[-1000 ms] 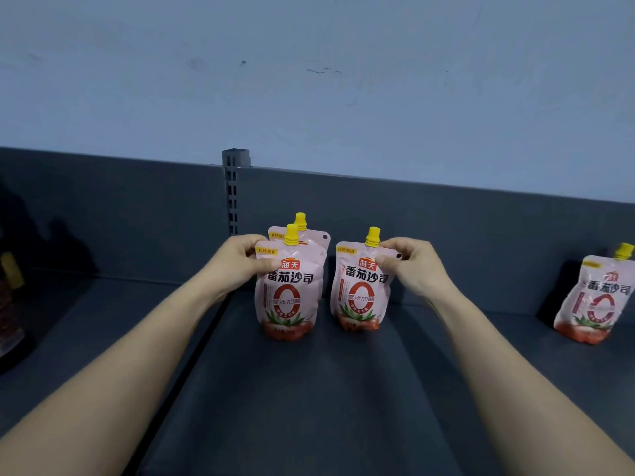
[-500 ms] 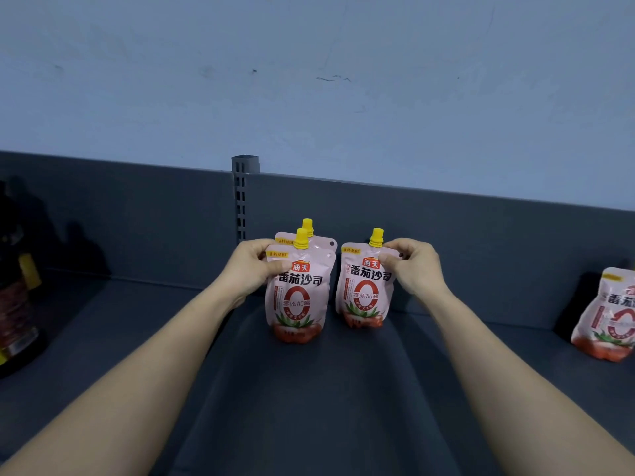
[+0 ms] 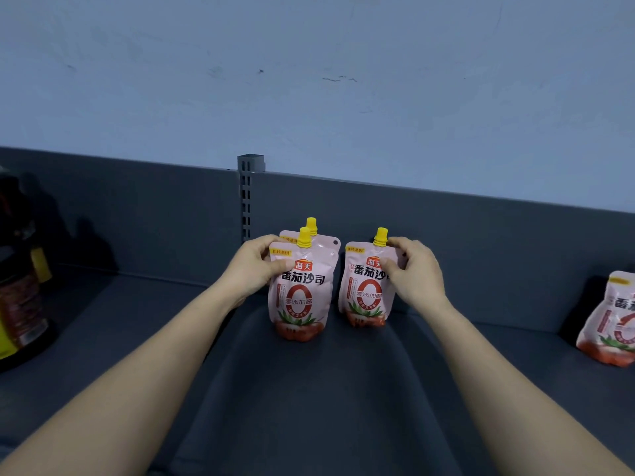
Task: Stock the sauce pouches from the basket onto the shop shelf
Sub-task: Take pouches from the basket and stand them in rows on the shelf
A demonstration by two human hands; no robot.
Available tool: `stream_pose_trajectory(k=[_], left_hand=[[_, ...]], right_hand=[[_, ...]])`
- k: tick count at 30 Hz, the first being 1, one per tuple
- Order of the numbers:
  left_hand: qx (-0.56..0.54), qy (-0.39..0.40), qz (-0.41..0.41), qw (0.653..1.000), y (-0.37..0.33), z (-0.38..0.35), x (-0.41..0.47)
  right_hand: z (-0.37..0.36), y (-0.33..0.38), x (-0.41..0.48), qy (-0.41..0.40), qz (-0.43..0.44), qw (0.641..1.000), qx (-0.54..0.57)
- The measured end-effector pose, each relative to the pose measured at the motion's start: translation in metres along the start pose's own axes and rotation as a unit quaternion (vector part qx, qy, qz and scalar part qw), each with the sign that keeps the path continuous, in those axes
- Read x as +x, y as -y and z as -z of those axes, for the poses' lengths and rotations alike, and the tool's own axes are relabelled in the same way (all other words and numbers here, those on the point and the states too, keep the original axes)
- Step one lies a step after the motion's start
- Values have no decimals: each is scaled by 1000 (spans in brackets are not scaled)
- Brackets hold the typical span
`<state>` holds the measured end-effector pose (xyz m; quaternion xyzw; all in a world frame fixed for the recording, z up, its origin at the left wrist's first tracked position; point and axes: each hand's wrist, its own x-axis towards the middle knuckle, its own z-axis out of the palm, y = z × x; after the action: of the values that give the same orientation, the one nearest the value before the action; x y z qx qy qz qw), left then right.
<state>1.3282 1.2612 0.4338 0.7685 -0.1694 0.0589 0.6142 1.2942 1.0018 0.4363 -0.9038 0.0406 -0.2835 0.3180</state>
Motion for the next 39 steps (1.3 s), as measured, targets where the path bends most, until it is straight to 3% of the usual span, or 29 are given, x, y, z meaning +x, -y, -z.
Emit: stream_pose_trajectory(k=[3, 7, 11, 18, 23, 27, 39], left_hand=[[50, -22, -4, 999, 0, 2, -2], [228, -74, -35, 970, -11, 8, -14], [456, -97, -53, 883, -22, 27, -36], [663, -110, -41, 740, -26, 73, -102], [737, -138, 38, 660, -31, 114, -178], [767, -157, 109, 612, -32, 148, -247], [749, -165, 339, 545, -21, 234, -445]], right_hand=[[5, 10, -7, -58, 49, 995, -69], [11, 36, -16, -118, 115, 984, -69], [4, 70, -28, -94, 189, 976, -49], [-30, 135, -71, 37, 320, 945, -51], [-66, 175, -115, 184, 366, 909, -81], [-89, 206, -155, 257, 406, 873, -80], [-147, 319, -300, 353, 518, 779, -24]])
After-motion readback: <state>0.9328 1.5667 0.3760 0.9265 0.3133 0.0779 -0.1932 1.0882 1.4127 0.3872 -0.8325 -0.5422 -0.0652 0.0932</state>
